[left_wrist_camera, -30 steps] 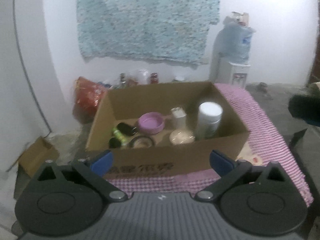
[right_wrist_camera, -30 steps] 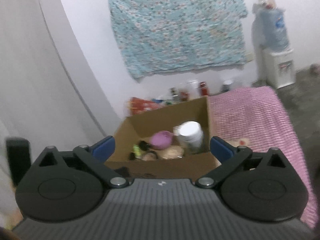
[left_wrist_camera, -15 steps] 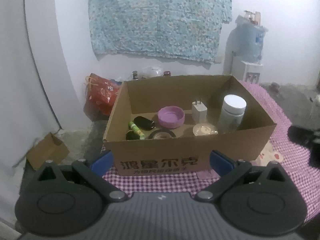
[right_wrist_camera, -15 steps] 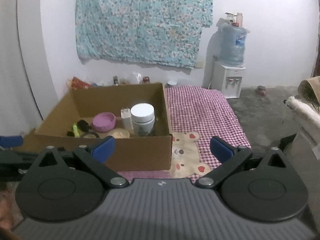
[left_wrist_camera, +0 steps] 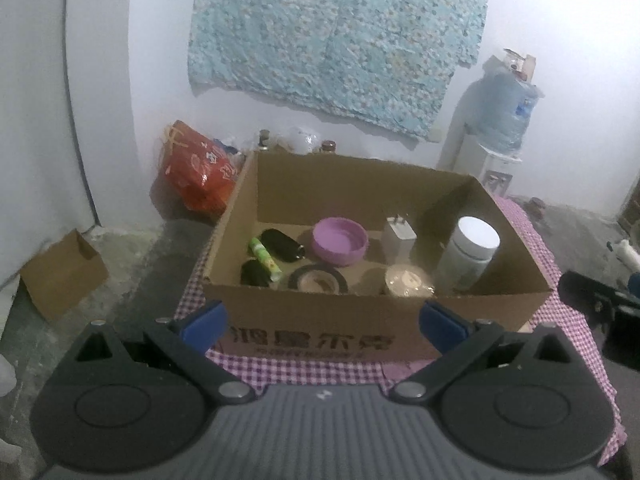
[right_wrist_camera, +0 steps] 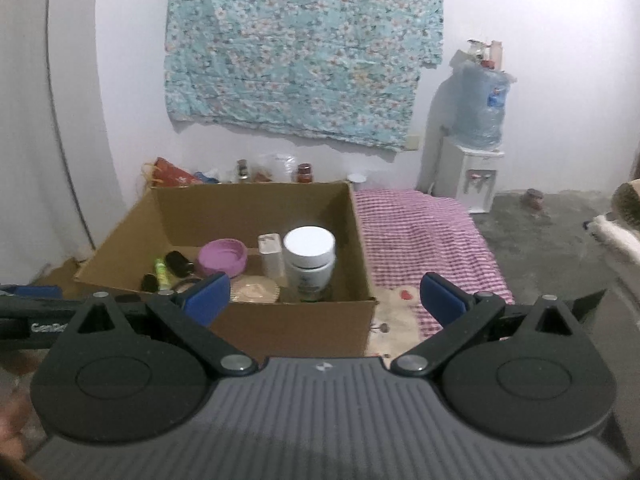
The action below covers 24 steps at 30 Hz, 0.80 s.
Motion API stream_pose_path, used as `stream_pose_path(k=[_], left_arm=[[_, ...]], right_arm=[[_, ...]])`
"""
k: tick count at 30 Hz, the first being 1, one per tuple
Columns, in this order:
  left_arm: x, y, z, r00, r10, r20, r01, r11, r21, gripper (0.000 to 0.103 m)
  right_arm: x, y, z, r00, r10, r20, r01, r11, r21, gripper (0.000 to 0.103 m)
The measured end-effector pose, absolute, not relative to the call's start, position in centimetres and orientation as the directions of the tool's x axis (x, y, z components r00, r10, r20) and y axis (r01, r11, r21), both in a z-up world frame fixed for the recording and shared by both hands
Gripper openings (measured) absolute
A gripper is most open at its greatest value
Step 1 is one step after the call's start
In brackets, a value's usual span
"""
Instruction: Organize rigid objects
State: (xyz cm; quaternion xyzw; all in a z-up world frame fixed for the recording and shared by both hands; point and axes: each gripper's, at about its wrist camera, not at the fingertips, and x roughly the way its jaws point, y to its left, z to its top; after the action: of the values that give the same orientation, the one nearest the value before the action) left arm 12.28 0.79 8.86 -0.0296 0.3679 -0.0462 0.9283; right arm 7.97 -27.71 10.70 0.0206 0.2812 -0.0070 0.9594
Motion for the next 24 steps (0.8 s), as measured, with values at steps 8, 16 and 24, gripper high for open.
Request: stream_pose_path(k=[8,16,24], left_arm=[[12.8,0.8,8.5,0.718,-0.095,-0.69,0.056,0.995,-0.079,0.103],[12.7,0.7,8.5,0.722,-0.073,-0.689,0.042,0.997,-0.062,0.103],[12.2,0.6,8.8,0.725,-0.073,-0.685,0.04,0.997,-0.064,0.103]], right_arm=[[9.1,-26.4,10.2,0.828,0.027,-0.559,-0.018,1.0,0.021,0.102],[9.0,-26.4,10.0,0.826,0.021,-0.563,-0.013,1.0,0.018,0.102],[7.6,-27.0,10.9,0.853,-0.004,-0.521,0.013,1.0,0.014,0.102]])
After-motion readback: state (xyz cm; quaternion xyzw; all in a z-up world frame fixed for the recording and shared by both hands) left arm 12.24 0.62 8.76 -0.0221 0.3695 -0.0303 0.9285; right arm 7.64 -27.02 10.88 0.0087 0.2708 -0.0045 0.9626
